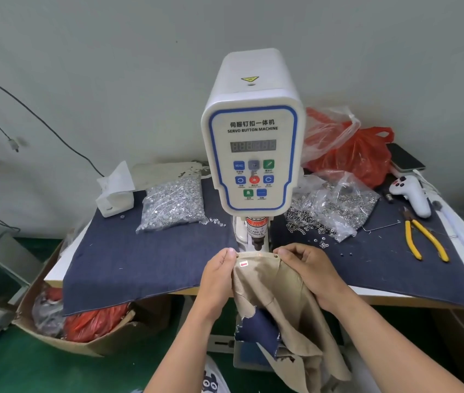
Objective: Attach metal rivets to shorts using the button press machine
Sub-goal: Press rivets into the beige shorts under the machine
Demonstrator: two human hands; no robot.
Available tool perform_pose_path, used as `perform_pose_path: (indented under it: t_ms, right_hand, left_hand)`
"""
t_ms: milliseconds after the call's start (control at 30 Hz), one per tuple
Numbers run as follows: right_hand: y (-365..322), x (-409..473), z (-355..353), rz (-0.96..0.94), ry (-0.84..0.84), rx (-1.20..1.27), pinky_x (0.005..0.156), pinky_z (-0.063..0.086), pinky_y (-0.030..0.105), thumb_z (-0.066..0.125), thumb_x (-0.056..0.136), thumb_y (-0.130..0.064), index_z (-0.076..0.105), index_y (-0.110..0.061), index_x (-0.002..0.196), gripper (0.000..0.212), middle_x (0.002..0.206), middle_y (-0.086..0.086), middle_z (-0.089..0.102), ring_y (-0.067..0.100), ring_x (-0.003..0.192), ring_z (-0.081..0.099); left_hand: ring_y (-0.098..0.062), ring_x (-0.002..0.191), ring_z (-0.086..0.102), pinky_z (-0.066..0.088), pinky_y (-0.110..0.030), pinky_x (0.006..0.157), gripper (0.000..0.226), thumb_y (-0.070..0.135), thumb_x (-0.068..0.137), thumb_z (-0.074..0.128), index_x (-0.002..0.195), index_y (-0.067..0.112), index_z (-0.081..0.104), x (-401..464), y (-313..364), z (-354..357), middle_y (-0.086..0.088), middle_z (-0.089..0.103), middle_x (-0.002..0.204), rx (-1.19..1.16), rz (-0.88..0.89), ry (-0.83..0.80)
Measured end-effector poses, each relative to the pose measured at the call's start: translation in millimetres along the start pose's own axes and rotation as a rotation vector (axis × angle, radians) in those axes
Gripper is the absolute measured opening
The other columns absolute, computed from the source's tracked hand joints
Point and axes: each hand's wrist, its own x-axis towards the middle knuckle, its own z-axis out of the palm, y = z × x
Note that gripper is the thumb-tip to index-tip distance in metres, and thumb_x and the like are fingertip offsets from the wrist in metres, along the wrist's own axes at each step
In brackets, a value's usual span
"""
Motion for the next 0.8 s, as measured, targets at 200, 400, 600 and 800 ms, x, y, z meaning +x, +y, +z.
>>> perform_pose_path:
  t_ms: [200, 400, 600, 800]
  right_hand:
    - [1.2, -1.2, -1.4, -0.017, -0.003, -0.013, 0.087, 0.051, 0.033, 0.073, 0.094, -0.018, 0.082, -0.019, 0.09, 0.01, 0.094, 0.005, 0.079, 0.011, 0.086, 0.068]
    - [3.2, -0.5, -1.8, -0.019, -0.005, 0.002, 0.084, 0.052, 0.03, 0.074, 0.093, -0.019, 0.082, -0.018, 0.09, 0.008, 0.093, 0.004, 0.079, 0.012, 0.086, 0.068]
    - [5.1, -0.6, -2.7, -0.021, -0.004, 0.012, 0.084, 0.052, 0.032, 0.074, 0.093, -0.018, 0.081, -0.014, 0.092, 0.008, 0.093, 0.005, 0.079, 0.011, 0.085, 0.069]
    - [7.7, 0.3, -2.7, -0.042, 0.005, -0.007, 0.085, 0.051, 0.032, 0.074, 0.093, -0.019, 0.081, -0.016, 0.091, 0.008, 0.095, 0.007, 0.079, 0.011, 0.086, 0.067]
  left_hand:
    - [-0.018, 0.074, 0.041, 0.036, -0.037, 0.072, 0.037, 0.045, 0.1, 0.046, 0.071, 0.022, 0.047, -2.0, 0.4, 0.0, 0.001, 0.046, 0.073, 0.023, 0.014, -0.022]
    - [-0.02, 0.076, 0.04, 0.035, -0.039, 0.073, 0.037, 0.035, 0.108, 0.045, 0.076, 0.017, 0.049, -2.7, 0.0, -2.3, -0.004, 0.046, 0.076, 0.021, 0.011, -0.052]
    - [-0.021, 0.077, 0.041, 0.037, -0.04, 0.075, 0.042, 0.027, 0.113, 0.043, 0.078, 0.004, 0.048, -0.2, -3.4, -4.3, -0.007, 0.047, 0.078, 0.054, 0.006, -0.069]
    - [-0.02, 0.076, 0.042, 0.037, -0.039, 0.073, 0.04, 0.03, 0.113, 0.043, 0.077, 0.012, 0.05, 1.3, -4.7, -4.4, -0.003, 0.047, 0.076, 0.074, 0.015, -0.073]
